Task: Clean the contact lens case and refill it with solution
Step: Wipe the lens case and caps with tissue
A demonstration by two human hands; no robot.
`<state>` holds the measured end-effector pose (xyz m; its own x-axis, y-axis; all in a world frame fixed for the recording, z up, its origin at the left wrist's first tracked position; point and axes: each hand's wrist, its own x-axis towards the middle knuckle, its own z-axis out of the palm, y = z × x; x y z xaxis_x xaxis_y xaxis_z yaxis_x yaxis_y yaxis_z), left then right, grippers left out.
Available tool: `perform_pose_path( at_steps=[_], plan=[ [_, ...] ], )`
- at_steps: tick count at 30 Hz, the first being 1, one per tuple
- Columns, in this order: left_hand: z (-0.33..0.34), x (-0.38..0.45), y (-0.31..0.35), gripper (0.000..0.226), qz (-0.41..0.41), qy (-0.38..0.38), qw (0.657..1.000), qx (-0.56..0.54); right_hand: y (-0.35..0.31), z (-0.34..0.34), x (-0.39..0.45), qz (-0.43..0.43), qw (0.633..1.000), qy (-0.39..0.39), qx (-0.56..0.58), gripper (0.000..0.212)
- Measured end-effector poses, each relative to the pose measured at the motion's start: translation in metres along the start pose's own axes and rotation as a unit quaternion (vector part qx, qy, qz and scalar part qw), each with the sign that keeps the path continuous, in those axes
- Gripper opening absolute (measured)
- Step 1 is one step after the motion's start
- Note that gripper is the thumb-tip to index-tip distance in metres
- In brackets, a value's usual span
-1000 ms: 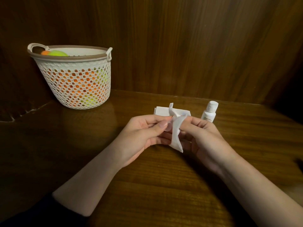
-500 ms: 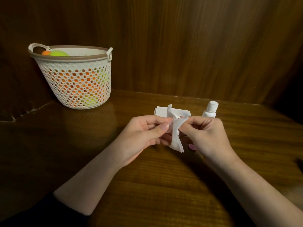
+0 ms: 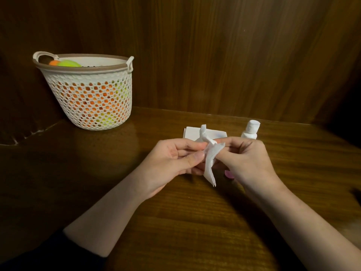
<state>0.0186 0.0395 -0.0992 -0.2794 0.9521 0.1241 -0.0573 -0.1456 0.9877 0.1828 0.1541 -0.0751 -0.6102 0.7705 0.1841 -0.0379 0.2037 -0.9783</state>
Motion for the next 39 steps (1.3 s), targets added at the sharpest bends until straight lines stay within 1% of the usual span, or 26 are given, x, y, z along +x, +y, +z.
perform_pose_path(
  at_steps=[6, 10, 12, 15, 17, 19, 22, 25, 27, 29, 31, 35, 37, 39],
  plan=[
    [0.0, 0.0, -0.001, 0.034, 0.012, 0.002, 1.0, 0.014, 0.001, 0.001, 0.0, -0.009, 0.999, -0.005, -0.035, 0.017],
    [-0.004, 0.002, -0.001, 0.041, 0.015, 0.019, 1.0, 0.0, -0.002, -0.004, 0.001, 0.004, 0.998, -0.063, 0.022, 0.017],
    [-0.004, 0.002, -0.002, 0.045, 0.013, 0.018, 1.0, -0.01, 0.0, -0.004, 0.001, 0.014, 0.996, -0.072, 0.052, 0.015],
    [-0.003, 0.002, -0.003, 0.045, 0.011, 0.012, 1.0, -0.011, 0.003, -0.004, 0.001, 0.007, 0.998, -0.05, 0.031, 0.017],
    [-0.003, 0.001, -0.003, 0.043, 0.013, 0.009, 1.0, -0.002, 0.003, -0.003, 0.001, 0.0, 0.999, -0.037, 0.003, 0.025],
    [-0.004, 0.001, -0.003, 0.042, 0.016, 0.008, 1.0, 0.009, 0.002, -0.002, 0.002, -0.007, 0.999, -0.036, -0.008, 0.032],
    [-0.003, 0.001, -0.003, 0.04, 0.019, 0.011, 0.999, 0.032, 0.001, -0.001, 0.001, -0.01, 0.999, -0.041, -0.017, 0.034],
    [-0.002, 0.001, -0.003, 0.04, 0.018, 0.016, 0.998, 0.06, 0.003, 0.0, 0.002, -0.021, 0.999, -0.011, -0.048, 0.041],
    [0.0, 0.001, -0.003, 0.037, 0.02, 0.016, 0.997, 0.074, 0.007, 0.0, 0.004, -0.03, 0.997, 0.002, -0.078, 0.041],
    [0.0, 0.0, -0.002, 0.036, 0.02, 0.02, 0.997, 0.075, 0.008, -0.001, 0.004, -0.033, 0.996, -0.003, -0.08, 0.038],
    [-0.002, 0.0, 0.0, 0.038, 0.02, 0.029, 0.997, 0.061, 0.008, -0.002, 0.004, -0.034, 0.998, -0.015, -0.058, 0.034],
    [-0.004, 0.001, 0.003, 0.038, 0.02, 0.038, 0.999, 0.011, 0.008, -0.004, 0.005, -0.022, 0.998, -0.049, 0.02, 0.022],
    [-0.003, 0.001, 0.004, 0.04, 0.02, 0.048, 0.999, -0.012, 0.01, -0.007, 0.009, 0.011, 0.992, -0.086, 0.092, 0.023],
    [-0.003, 0.001, 0.005, 0.042, 0.03, 0.065, 0.997, -0.003, 0.01, -0.008, 0.012, 0.053, 0.972, -0.14, 0.183, 0.03]
  ],
)
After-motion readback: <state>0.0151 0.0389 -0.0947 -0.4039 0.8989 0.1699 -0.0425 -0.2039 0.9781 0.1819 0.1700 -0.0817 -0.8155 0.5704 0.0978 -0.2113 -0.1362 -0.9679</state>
